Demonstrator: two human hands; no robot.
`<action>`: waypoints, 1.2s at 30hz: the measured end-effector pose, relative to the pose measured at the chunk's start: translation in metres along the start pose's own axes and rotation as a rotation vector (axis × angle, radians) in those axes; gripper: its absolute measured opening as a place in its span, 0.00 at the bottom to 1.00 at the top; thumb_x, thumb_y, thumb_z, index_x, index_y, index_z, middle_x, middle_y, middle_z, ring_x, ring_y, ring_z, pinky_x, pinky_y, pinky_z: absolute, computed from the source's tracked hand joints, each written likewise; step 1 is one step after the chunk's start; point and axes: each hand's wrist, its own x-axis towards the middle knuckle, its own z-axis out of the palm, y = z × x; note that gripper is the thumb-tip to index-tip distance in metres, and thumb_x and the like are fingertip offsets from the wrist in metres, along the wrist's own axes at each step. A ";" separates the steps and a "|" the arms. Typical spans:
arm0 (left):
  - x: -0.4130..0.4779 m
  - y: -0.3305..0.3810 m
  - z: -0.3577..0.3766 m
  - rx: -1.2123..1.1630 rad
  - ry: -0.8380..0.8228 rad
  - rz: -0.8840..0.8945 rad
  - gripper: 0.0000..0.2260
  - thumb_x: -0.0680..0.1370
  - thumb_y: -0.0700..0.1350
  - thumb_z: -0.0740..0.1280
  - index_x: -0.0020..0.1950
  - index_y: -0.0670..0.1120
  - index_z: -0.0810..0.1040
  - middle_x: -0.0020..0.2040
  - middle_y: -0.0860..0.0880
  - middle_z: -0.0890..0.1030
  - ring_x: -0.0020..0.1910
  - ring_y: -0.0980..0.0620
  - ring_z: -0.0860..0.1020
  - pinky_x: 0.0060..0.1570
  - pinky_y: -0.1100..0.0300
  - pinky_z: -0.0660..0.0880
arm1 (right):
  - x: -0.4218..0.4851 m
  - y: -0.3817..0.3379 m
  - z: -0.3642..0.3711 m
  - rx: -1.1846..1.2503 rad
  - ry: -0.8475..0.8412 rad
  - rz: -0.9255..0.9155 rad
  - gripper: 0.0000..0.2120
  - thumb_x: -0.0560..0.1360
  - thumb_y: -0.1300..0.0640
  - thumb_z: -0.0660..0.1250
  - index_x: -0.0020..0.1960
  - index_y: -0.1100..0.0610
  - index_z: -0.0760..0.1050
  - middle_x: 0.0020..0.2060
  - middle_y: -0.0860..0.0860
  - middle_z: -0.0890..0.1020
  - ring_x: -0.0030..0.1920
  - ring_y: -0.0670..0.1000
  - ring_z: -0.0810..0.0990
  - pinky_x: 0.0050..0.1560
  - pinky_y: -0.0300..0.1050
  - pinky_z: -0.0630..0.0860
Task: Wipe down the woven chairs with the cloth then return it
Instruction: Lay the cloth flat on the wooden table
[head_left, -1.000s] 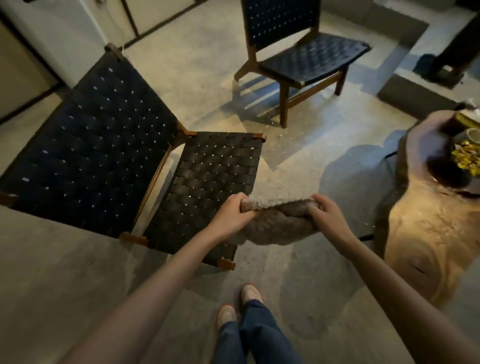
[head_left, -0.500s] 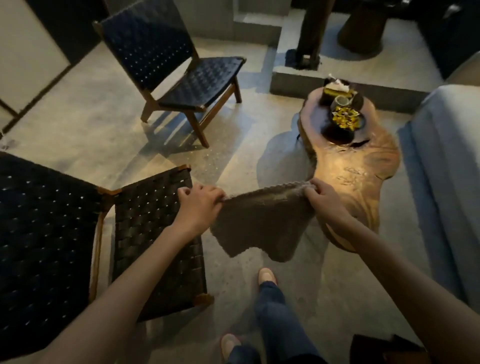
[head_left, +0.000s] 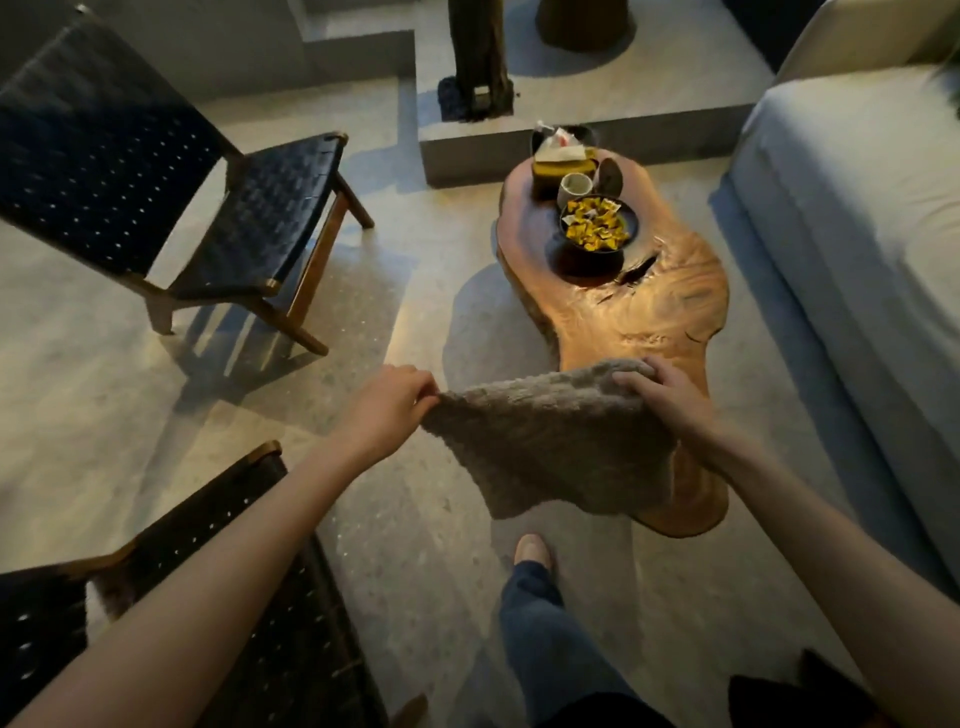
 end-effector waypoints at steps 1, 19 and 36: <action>0.024 0.004 -0.003 -0.007 -0.012 0.011 0.08 0.80 0.45 0.62 0.54 0.45 0.79 0.50 0.47 0.79 0.50 0.49 0.75 0.52 0.55 0.73 | 0.015 0.001 -0.009 -0.025 0.011 0.001 0.07 0.79 0.53 0.63 0.54 0.55 0.75 0.45 0.49 0.78 0.45 0.47 0.76 0.43 0.41 0.71; 0.383 0.056 -0.002 0.080 -0.187 0.475 0.07 0.81 0.42 0.58 0.55 0.41 0.73 0.54 0.42 0.73 0.49 0.43 0.74 0.41 0.61 0.63 | 0.210 0.029 -0.097 0.017 0.613 0.312 0.08 0.82 0.55 0.55 0.53 0.56 0.71 0.47 0.53 0.77 0.47 0.52 0.76 0.45 0.48 0.71; 0.579 0.158 0.054 -0.183 -0.344 0.828 0.04 0.80 0.38 0.57 0.47 0.45 0.68 0.42 0.49 0.73 0.39 0.51 0.70 0.34 0.62 0.58 | 0.275 0.046 -0.134 0.041 1.165 0.652 0.05 0.82 0.56 0.55 0.50 0.53 0.69 0.44 0.51 0.76 0.45 0.53 0.74 0.42 0.44 0.66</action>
